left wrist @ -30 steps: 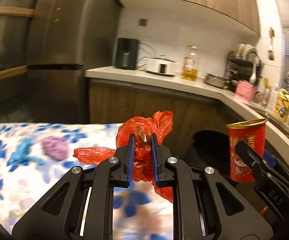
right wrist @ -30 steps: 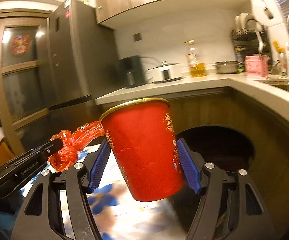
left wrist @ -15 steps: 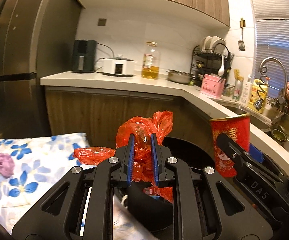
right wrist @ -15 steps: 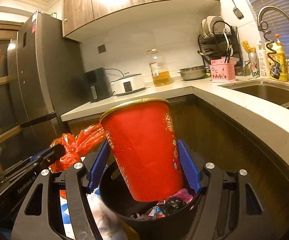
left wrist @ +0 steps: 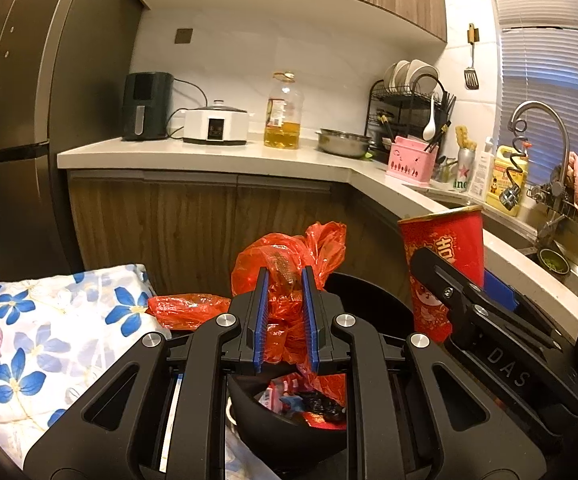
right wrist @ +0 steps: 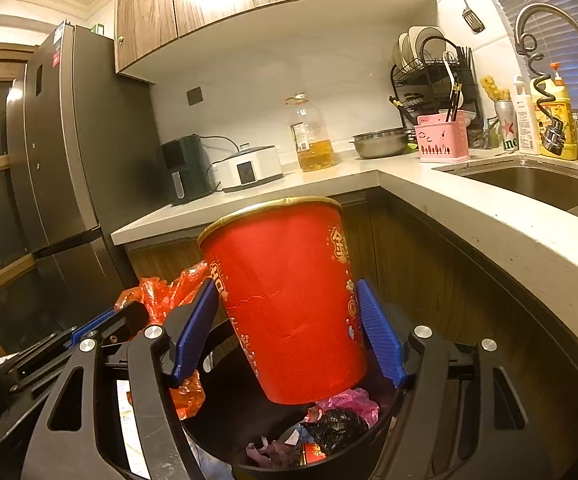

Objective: Collect trash
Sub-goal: 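Carry the red cup and red cellophane bag over the black bin, then open both tools to drop the cup and cellophane bag into the bin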

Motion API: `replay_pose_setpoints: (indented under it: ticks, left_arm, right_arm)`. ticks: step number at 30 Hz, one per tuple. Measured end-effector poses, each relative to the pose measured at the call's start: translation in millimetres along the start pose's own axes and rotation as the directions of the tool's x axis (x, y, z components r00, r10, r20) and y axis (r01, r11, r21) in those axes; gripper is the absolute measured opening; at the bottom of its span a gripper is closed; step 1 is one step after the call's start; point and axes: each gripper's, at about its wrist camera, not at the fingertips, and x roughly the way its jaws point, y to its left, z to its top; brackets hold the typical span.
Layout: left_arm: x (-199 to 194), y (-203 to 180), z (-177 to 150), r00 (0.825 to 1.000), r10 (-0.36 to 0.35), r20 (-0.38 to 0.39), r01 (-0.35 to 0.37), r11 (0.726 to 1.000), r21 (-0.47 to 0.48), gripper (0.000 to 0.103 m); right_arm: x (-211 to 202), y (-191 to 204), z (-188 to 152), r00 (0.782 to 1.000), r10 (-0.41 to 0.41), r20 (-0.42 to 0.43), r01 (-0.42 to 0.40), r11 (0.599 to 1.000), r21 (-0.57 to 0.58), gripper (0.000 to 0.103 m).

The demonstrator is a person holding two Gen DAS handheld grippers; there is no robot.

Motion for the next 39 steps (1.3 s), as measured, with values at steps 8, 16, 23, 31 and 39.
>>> replay_pose_setpoints:
  ticks: [8, 16, 23, 31, 39]
  left_arm:
    - [9.9, -1.3, -1.8, 1.0, -0.013, -0.021, 0.013, 1.0, 0.009, 0.016]
    - [16.0, -3.0, -4.3, 0.999, -0.016, -0.033, 0.017, 1.0, 0.006, 0.017]
    - [22.0, -4.3, -5.7, 0.998, -0.027, -0.05, 0.027, 1.0, 0.009, 0.02]
    - [24.5, -1.9, -9.9, 0.998, -0.017, -0.064, 0.018, 1.0, 0.009, 0.045]
    - [15.5, 5.3, -16.6, 0.998, 0.016, -0.064, -0.016, 1.0, -0.001, 0.072]
  right_arm:
    - [5.2, -0.2, 3.2, 1.0, -0.007, 0.005, 0.007, 1.0, -0.004, 0.07]
    - [12.9, -3.7, 3.0, 1.0, -0.006, -0.004, 0.006, 1.0, -0.001, 0.07]
    - [17.8, -8.0, 3.8, 1.0, 0.003, -0.011, -0.003, 1.0, 0.002, 0.083]
    - [12.6, -20.7, 5.2, 1.0, -0.024, -0.003, 0.024, 0.999, 0.038, 0.084]
    - [6.6, -22.4, 4.9, 0.999, -0.039, 0.001, 0.039, 0.998, 0.046, 0.084]
